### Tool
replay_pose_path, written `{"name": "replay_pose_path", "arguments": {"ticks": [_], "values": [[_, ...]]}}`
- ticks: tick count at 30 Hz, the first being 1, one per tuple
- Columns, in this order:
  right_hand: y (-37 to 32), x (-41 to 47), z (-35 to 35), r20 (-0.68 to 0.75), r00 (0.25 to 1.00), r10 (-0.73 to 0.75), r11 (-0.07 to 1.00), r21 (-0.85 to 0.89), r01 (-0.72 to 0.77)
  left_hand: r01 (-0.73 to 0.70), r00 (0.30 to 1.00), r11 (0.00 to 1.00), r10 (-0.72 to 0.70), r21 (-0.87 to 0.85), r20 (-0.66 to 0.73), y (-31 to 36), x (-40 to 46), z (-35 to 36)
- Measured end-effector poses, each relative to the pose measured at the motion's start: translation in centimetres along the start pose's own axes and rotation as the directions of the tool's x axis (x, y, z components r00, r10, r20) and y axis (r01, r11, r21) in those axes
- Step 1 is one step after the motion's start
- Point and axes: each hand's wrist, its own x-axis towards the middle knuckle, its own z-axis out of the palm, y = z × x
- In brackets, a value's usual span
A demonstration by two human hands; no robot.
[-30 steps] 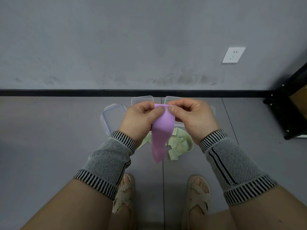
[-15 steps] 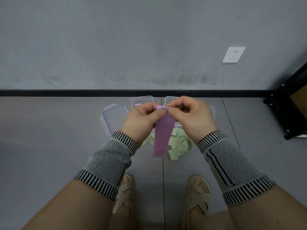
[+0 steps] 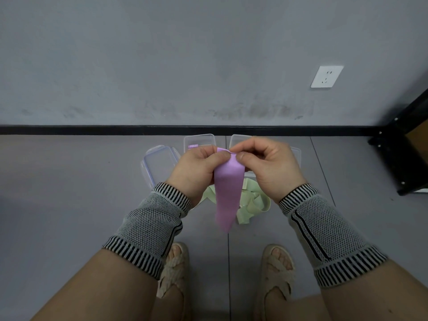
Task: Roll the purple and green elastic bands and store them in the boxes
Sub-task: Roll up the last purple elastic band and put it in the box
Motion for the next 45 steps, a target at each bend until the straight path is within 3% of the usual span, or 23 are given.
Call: {"name": "replay_pose_path", "arguments": {"ticks": [13,17,23,26,30,38,45], "values": [[-0.06,-0.38,0.25,-0.004,0.996,-0.087,0.974,-0.213,0.084,0.172,0.977,0.972,-0.19,-0.162,-0.101,0.2,0.08,0.11],[0.15,-0.33,0.16,0.0,0.991,-0.133,0.95,-0.285,0.128,0.119,0.991,0.987,-0.125,-0.109,-0.053,0.07,-0.06,0.03],[0.19,-0.29,0.06,-0.022,0.997,-0.069,0.985,-0.16,0.064,0.072,0.997,0.996,-0.072,-0.048,-0.01,0.08,-0.3,-0.17],[0.2,-0.18,-0.03,-0.016,0.999,0.033,0.999,0.023,-0.033,-0.025,0.999,0.999,0.026,0.034,-0.03,0.16,-0.31,-0.05],[0.18,0.07,-0.03,-0.006,0.987,0.163,0.943,0.295,-0.154,-0.094,0.993,0.99,0.101,0.104,-0.068,0.27,-0.49,0.2],[0.22,0.03,0.2,-0.033,0.986,0.165,0.984,0.07,-0.162,-0.119,0.988,0.975,0.136,0.189,-0.079,0.1,-0.46,0.32],[0.2,0.19,0.01,-0.073,0.976,0.206,0.977,0.065,-0.201,-0.093,0.988,0.988,0.107,0.122,-0.111,0.14,-0.16,0.16]]}}
